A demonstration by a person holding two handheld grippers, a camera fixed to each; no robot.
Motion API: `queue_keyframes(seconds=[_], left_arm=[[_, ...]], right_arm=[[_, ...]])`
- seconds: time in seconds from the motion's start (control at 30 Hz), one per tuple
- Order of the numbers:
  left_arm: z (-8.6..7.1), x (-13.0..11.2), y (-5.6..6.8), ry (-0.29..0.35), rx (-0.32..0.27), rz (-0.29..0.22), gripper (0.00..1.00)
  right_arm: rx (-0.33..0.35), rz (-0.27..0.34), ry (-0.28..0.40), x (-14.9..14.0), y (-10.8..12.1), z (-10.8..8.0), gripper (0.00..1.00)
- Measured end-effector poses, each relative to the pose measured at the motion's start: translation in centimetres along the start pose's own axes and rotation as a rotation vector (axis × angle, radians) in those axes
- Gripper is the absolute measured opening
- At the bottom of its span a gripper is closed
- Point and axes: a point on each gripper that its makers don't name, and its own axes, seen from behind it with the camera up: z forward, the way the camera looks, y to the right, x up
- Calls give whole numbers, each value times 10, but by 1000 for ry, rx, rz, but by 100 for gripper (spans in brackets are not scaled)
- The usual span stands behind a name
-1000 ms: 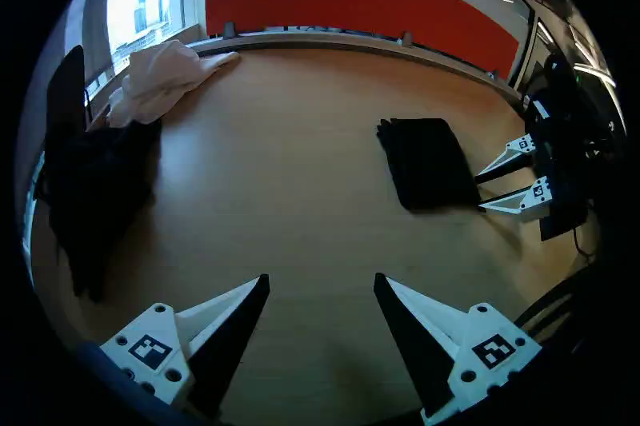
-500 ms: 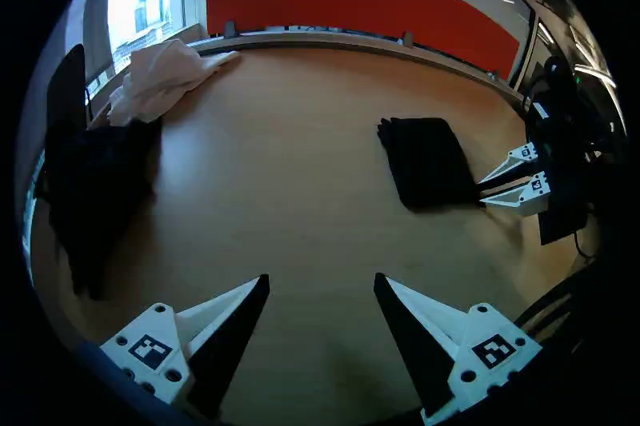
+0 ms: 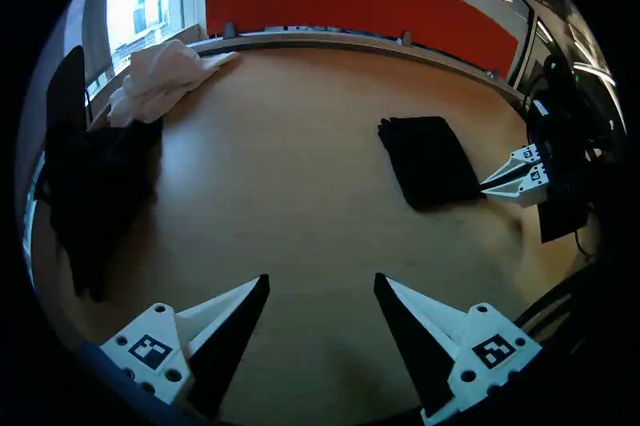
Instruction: Fold towel
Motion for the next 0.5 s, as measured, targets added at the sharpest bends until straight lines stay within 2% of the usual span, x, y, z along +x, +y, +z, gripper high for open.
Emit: queue_keyframes(seconds=[0.27,0.5], left_arm=[[-1,2,1,2,-7,2,97],[-3,5,1,6,-11,16,97]], right_arm=[[-9,-7,28,16,6,-17,3],[-36,-17,84,49,19,-38,3]])
